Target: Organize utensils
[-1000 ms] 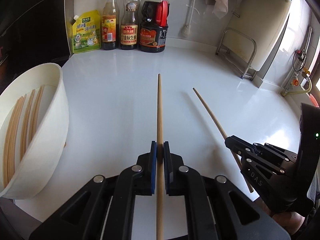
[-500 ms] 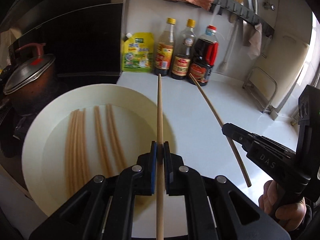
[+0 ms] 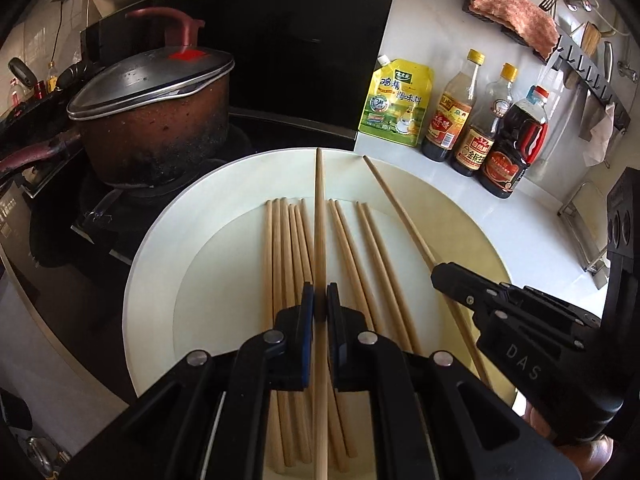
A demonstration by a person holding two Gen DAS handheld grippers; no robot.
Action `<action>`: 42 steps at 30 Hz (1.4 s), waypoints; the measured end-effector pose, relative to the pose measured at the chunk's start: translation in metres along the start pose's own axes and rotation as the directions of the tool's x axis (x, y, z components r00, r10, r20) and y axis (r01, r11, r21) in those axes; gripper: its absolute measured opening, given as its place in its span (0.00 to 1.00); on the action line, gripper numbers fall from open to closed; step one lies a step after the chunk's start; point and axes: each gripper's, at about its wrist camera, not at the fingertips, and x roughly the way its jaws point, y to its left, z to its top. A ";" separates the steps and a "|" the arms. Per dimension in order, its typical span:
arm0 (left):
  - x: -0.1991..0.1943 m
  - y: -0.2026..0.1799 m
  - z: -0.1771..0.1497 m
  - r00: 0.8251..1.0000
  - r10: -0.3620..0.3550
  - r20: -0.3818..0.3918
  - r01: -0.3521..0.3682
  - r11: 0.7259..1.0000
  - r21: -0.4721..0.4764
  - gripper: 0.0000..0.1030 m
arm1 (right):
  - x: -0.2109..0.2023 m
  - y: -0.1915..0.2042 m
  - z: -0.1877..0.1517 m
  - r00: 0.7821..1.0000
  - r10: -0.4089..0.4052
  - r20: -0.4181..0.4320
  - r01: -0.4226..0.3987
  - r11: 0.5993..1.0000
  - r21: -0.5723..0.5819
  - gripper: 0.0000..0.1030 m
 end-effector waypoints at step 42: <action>-0.044 -0.001 -0.029 0.997 0.060 0.054 -0.060 0.998 -0.011 0.60 | -0.064 -0.012 -0.046 0.992 -0.076 0.103 0.067 0.995 0.080 0.24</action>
